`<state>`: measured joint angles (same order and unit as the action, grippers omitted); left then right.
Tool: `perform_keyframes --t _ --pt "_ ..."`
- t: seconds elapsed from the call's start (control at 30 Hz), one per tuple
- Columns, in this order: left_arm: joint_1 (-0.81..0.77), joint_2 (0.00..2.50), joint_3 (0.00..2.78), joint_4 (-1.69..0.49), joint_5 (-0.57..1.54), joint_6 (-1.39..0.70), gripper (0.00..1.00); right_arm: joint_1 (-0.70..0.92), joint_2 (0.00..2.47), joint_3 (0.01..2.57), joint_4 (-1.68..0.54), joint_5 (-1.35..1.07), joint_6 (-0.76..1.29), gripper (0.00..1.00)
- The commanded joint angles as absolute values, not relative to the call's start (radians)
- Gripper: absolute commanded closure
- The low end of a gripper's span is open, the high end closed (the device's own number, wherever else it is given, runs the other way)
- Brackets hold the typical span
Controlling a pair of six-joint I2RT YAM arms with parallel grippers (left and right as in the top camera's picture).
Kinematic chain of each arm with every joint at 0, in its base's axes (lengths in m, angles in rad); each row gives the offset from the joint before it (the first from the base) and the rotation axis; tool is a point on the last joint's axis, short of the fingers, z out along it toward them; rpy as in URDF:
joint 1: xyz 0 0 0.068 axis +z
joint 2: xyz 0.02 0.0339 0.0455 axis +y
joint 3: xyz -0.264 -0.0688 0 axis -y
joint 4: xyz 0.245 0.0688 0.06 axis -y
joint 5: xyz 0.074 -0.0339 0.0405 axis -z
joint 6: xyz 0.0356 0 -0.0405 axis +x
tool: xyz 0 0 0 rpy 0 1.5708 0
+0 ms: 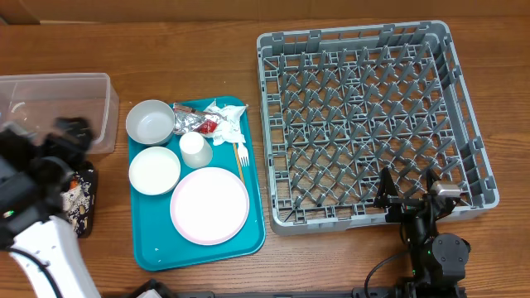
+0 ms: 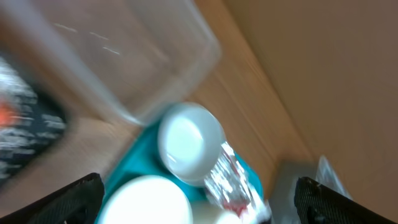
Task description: Sort waste into correct bins and load items into the dishwasher rack
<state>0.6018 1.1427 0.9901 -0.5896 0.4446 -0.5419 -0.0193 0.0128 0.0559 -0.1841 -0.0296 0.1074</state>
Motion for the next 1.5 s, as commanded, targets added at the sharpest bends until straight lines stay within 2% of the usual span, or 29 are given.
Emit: perform_keyframes --t 0.0,0.1,0.23,0.77,1.0,1.1,1.23,1.33,1.47 --pt "0.414 1.098 1.009 -0.612 0.463 -0.407 0.00 -0.023 0.003 0.051 -0.180 -0.030 0.104 0.00" --pt "0.271 1.084 1.009 -0.667 0.388 -0.299 0.00 -0.023 0.003 0.051 -0.180 -0.030 0.104 0.00" --pt "0.165 1.086 1.009 -0.770 0.148 -0.247 0.00 -0.023 0.003 0.051 -0.180 -0.030 0.104 0.00" --pt "0.159 1.086 1.009 -1.034 -0.273 -0.294 0.00 -0.023 0.003 0.051 -0.180 -0.030 0.104 0.00" --pt "0.159 1.086 1.009 -1.048 -0.268 -0.365 0.00 -0.023 0.003 0.051 -0.180 -0.030 0.104 0.00" --pt "0.175 1.086 1.009 -1.021 -0.270 -0.460 0.00 -0.023 0.003 0.051 -0.180 -0.030 0.104 0.00" --pt "0.268 1.088 1.009 -0.970 -0.246 -0.584 0.00 -0.023 0.003 0.051 -0.180 -0.030 0.104 0.00" --pt "0.339 1.092 1.009 -0.968 -0.181 -0.591 0.00 -0.022 0.003 0.051 -0.159 -0.038 0.105 0.00" --pt "0.374 1.092 1.009 -1.007 -0.206 -0.579 0.00 -0.022 0.003 0.051 -0.142 -0.292 0.124 0.00"
